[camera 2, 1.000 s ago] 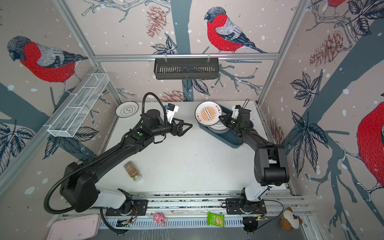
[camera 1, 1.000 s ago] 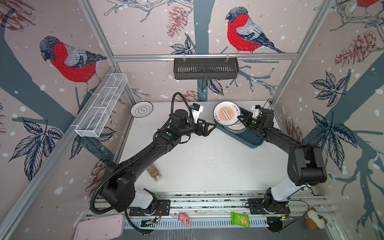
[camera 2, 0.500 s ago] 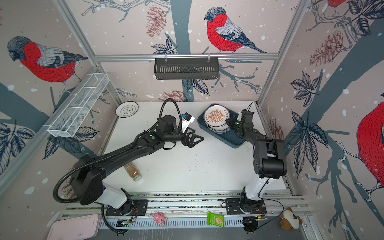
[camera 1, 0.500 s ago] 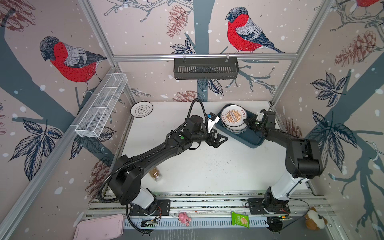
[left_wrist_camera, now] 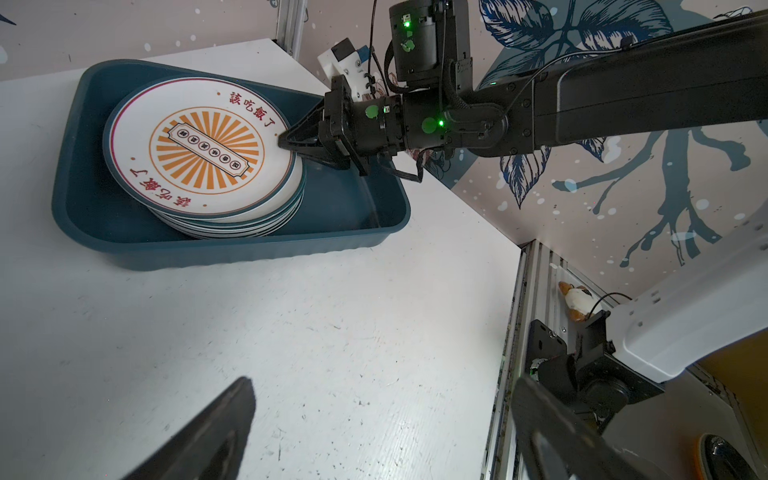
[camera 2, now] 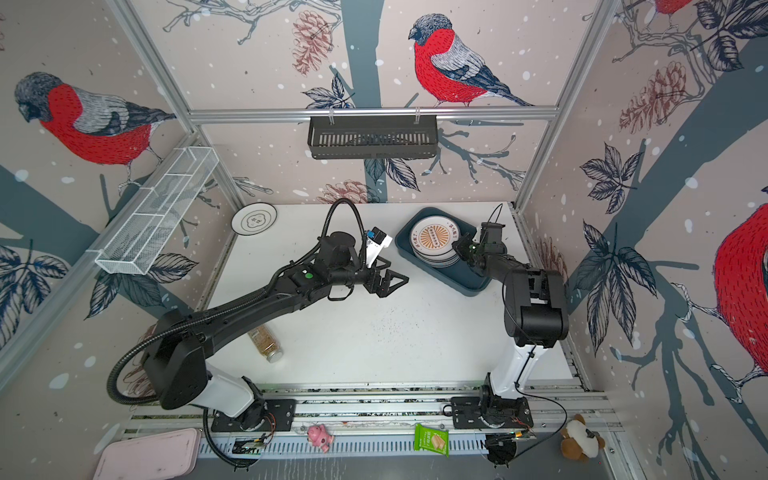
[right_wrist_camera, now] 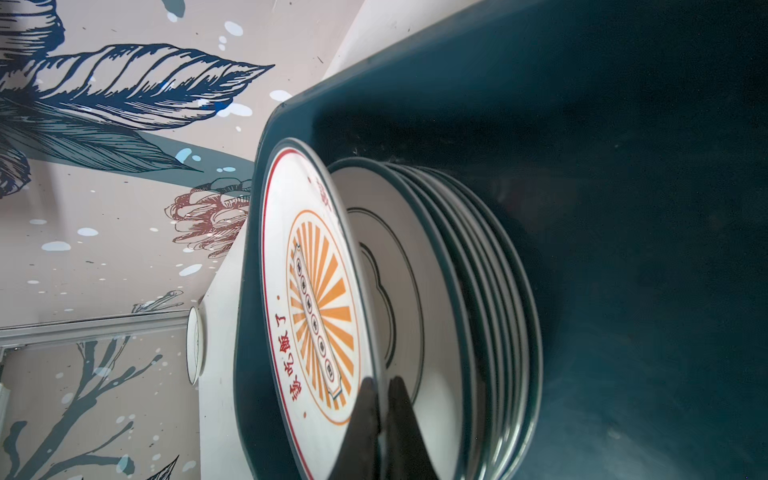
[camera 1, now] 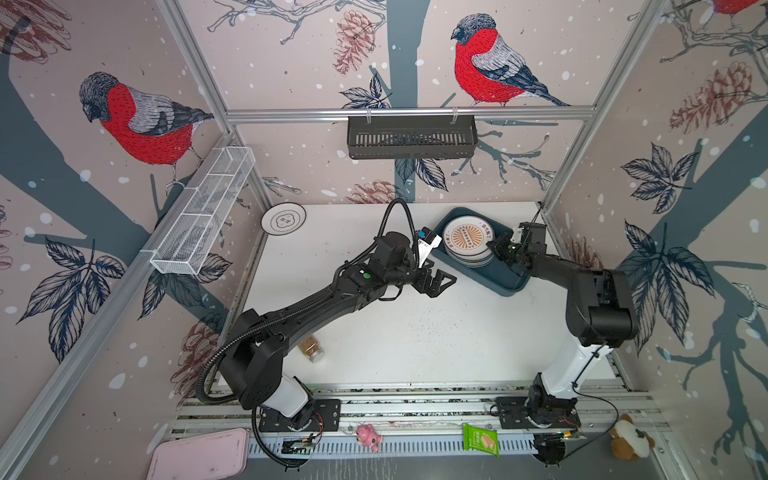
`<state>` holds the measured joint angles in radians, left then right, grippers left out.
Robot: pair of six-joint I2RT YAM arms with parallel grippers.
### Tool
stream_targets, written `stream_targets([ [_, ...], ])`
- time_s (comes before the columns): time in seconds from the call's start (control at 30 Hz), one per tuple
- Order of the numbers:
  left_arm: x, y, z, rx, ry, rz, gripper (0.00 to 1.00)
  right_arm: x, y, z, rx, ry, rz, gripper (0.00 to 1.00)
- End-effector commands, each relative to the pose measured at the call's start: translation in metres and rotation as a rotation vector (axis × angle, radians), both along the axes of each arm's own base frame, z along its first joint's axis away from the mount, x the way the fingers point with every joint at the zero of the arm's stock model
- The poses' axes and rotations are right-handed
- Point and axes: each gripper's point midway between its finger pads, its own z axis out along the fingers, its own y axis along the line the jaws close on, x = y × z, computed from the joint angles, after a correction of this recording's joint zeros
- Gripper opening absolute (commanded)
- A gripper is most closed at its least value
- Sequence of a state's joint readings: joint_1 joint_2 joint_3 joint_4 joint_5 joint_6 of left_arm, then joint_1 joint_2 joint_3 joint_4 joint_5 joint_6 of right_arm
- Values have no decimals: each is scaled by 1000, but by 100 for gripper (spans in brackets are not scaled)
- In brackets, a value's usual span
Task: Place the plates into the plastic bin on the countertop
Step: 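Lower the sunburst plate onto the bin stack with the right gripper while the left withdraws, then open the right gripper and release the sunburst plate onto the stack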
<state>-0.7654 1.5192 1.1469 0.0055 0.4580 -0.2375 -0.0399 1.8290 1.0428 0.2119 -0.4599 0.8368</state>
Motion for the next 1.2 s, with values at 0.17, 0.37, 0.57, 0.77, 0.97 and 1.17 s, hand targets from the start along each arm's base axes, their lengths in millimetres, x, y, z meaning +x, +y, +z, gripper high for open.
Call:
stream_targets([
  [0.17,3,2,10,0,-39,14,96,-1,-10,-6,-63,26,-22,2],
  [0.37,3,3,11,5,-46,15,96,-5,-8,-12,-65,40,-9,4],
  [0.57,4,4,13,9,-55,26,96,-9,-9,-12,-82,52,-4,13],
  [0.77,6,5,12,17,-52,36,96,-12,-4,-4,-108,38,16,21],
  [0.97,11,7,8,34,-52,64,96,-14,2,7,-175,25,35,32],
  [1.17,19,10,2,68,-43,108,96,-17,4,9,-272,43,37,41],
])
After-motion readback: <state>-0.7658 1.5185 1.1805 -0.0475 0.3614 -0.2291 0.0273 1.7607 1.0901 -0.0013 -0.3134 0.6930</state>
